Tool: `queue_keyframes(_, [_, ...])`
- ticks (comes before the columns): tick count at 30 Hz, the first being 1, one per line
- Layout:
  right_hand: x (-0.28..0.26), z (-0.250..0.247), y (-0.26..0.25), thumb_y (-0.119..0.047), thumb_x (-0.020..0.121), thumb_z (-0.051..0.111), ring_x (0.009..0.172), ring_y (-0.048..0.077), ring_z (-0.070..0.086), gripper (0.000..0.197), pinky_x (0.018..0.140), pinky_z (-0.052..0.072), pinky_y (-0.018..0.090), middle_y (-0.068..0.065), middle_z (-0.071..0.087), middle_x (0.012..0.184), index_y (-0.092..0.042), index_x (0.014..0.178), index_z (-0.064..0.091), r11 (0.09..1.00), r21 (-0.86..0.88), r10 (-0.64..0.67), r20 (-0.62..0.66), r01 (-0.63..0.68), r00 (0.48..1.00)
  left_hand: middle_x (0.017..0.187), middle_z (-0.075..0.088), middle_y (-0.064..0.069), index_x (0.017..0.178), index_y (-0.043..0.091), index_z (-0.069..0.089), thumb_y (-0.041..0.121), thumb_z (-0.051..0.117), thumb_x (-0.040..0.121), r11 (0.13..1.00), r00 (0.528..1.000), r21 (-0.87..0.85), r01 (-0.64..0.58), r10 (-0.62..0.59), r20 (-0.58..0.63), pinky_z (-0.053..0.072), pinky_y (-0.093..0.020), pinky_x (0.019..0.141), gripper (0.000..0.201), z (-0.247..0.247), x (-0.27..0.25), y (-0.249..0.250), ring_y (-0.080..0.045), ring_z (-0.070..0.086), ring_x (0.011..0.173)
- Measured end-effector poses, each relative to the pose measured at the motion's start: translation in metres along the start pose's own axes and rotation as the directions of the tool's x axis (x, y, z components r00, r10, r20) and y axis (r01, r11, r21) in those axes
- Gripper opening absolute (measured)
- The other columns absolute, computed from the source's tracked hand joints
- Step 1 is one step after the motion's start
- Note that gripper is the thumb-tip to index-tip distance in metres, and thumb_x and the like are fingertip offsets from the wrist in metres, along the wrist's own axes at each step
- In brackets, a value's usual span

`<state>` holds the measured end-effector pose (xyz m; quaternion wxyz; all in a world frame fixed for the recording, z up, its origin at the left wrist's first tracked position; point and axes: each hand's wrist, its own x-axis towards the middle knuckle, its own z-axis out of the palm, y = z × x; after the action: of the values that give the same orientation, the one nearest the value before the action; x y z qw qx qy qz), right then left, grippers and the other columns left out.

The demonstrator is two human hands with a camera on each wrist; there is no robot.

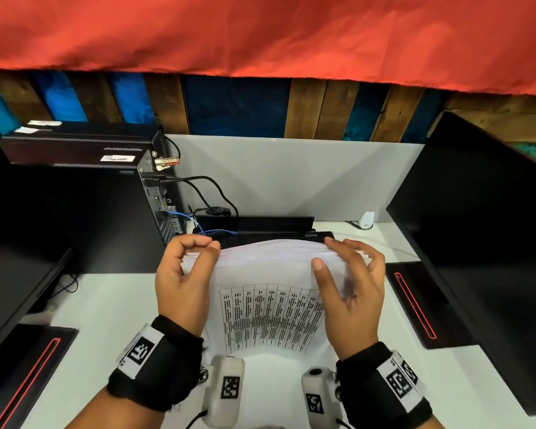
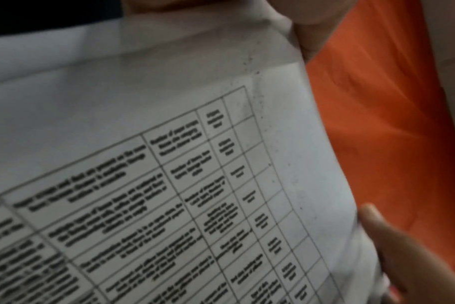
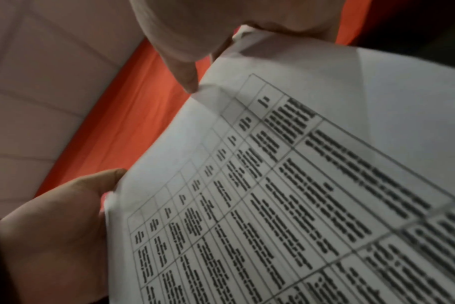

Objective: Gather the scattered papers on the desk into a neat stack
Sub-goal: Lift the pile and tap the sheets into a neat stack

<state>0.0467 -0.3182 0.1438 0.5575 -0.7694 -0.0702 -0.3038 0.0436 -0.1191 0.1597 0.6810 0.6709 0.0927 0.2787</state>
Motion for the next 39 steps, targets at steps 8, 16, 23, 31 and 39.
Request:
queue_keyframes(8, [-0.007,-0.004,0.002,-0.04,0.078,0.066,0.096,0.008,0.051,0.035,0.077,0.04,0.004,0.003,0.05,0.114,-0.033,0.112,0.06,0.999,0.031,0.039,-0.001,-0.039,0.999,0.087,0.063,0.005,0.083,0.017,0.065,0.03,0.049,0.082,0.989,0.989,-0.07,0.132,-0.136,-0.055,0.042,-0.028,0.081,0.02,0.0,0.0,0.001,-0.011,0.058,0.085])
queue_keyframes(16, [-0.011,-0.004,-0.003,-0.038,0.08,0.061,0.098,0.0,0.051,0.033,0.086,0.038,0.004,0.011,0.054,0.112,-0.024,0.109,0.061,0.998,0.069,0.006,-0.005,-0.006,1.0,0.102,0.064,-0.005,0.096,0.015,0.061,0.076,0.05,0.069,0.997,0.997,-0.04,0.06,-0.058,0.052,0.045,-0.05,0.097,0.068,-0.001,-0.012,0.0,-0.034,0.059,0.105])
queue_keyframes(23, [-0.004,-0.008,-0.002,-0.04,0.08,0.061,0.116,0.003,0.051,0.029,0.09,0.043,0.013,0.009,0.054,0.116,-0.027,0.105,0.066,0.995,0.088,0.036,0.033,-0.039,0.999,0.109,0.063,-0.012,0.098,0.024,0.061,0.077,0.052,0.067,0.997,0.996,-0.06,0.043,-0.038,0.082,0.04,-0.061,0.1,0.062,-0.003,-0.015,0.001,-0.036,0.058,0.109])
queue_keyframes(31, [-0.007,-0.006,0.001,-0.044,0.078,0.063,0.11,0.012,0.056,0.056,0.095,0.044,0.026,-0.003,0.056,0.121,-0.041,0.131,0.044,0.989,0.122,0.082,0.009,-0.082,0.997,0.109,0.062,-0.013,0.1,0.022,0.062,0.078,0.053,0.065,0.995,0.994,-0.08,0.066,-0.059,0.09,0.041,-0.058,0.102,0.066,-0.004,-0.012,-0.003,-0.035,0.058,0.109])
queue_keyframes(39, [-0.013,-0.002,0.005,-0.069,0.066,0.066,0.112,0.008,0.06,0.068,0.098,0.048,0.028,-0.02,0.061,0.115,-0.035,0.121,0.048,0.939,0.264,0.214,0.057,-0.222,0.975,0.101,0.065,-0.005,0.109,0.013,0.056,0.084,0.05,0.061,0.982,0.981,-0.167,0.089,-0.058,0.183,0.055,-0.03,0.081,0.086,-0.005,-0.018,-0.017,-0.015,0.065,0.092])
